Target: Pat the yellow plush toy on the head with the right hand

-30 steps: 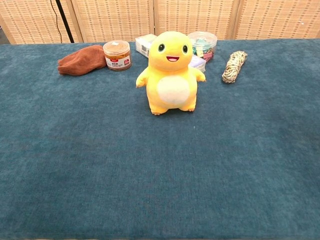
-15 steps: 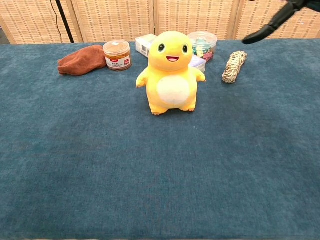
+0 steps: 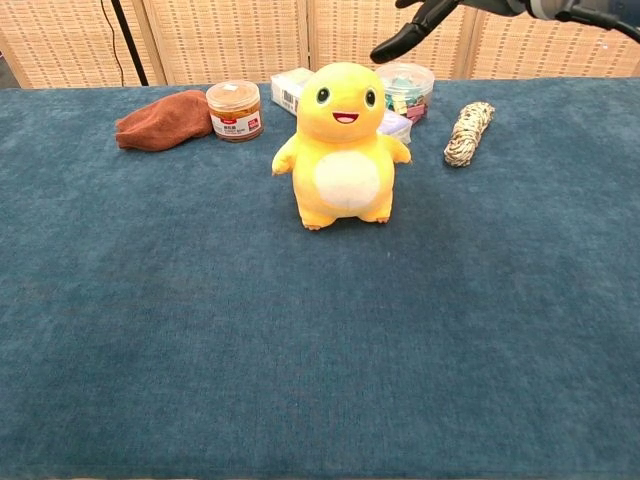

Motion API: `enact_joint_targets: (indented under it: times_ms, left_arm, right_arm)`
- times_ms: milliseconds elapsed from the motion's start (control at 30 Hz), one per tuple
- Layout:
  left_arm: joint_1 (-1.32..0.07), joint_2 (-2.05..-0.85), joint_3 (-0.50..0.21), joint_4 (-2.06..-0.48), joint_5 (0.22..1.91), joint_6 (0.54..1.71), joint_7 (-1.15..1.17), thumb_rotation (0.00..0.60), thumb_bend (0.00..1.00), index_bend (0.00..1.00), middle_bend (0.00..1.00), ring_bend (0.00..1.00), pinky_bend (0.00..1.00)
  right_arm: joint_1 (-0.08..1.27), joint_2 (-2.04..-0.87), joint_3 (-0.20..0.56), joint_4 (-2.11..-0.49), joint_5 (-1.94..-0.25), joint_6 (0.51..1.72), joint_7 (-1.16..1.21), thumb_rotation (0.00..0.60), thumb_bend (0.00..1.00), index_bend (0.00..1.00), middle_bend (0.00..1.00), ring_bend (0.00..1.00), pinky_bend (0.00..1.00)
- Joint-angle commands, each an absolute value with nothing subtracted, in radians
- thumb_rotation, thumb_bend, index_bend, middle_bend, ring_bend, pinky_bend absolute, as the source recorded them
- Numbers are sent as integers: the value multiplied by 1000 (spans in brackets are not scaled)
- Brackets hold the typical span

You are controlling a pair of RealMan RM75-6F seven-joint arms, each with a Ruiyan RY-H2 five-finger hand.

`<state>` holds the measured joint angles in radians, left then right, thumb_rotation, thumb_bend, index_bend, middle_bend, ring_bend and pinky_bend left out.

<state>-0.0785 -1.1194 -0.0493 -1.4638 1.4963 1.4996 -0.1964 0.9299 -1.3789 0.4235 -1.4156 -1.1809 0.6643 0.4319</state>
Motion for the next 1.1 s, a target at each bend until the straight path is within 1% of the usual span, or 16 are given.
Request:
enact_joint_targets:
  times_ms: [33,167,400,533,833,1100]
  left_arm:
    - [-81,-1120,-50,-1467,1494,1495,-192,600,0,0,0,0,0]
    - [-81,-1122,-50,-1468,1493,1494,-185,600,0,0,0,0,0]
    - [-76,-1118,-49,-1469,1496,1503,-195,600,0,0,0,0,0]
    - [-74,-1117,-49,-1464,1496,1506,-207,600,0,0,0,0,0]
    - [-73,-1115,-49,-1463,1498,1507,-214,600,0,0,0,0,0]
    - [-71,-1113,-49,-1462,1501,1511,-221,600,0,0,0,0,0]
  right_arm:
    - [961,-1398,420,-1409,-1158,633,422,600,0,0,0,0,0]
    - [996,-1443,404,-1389,-1115,632,353,600,0,0,0,0,0]
    - [1035,-1527,421,-1366,-970,689,255,600,0,0,0,0,0]
    - [1060,-1552,399,-1338,-927,698,173,600,0,0,0,0,0]
    - [1101,-1604,379,-1286,-825,672,85,600,0,0,0,0,0]
    - [1124,-1643,349,-1234,-778,662,18,600,0,0,0,0,0]
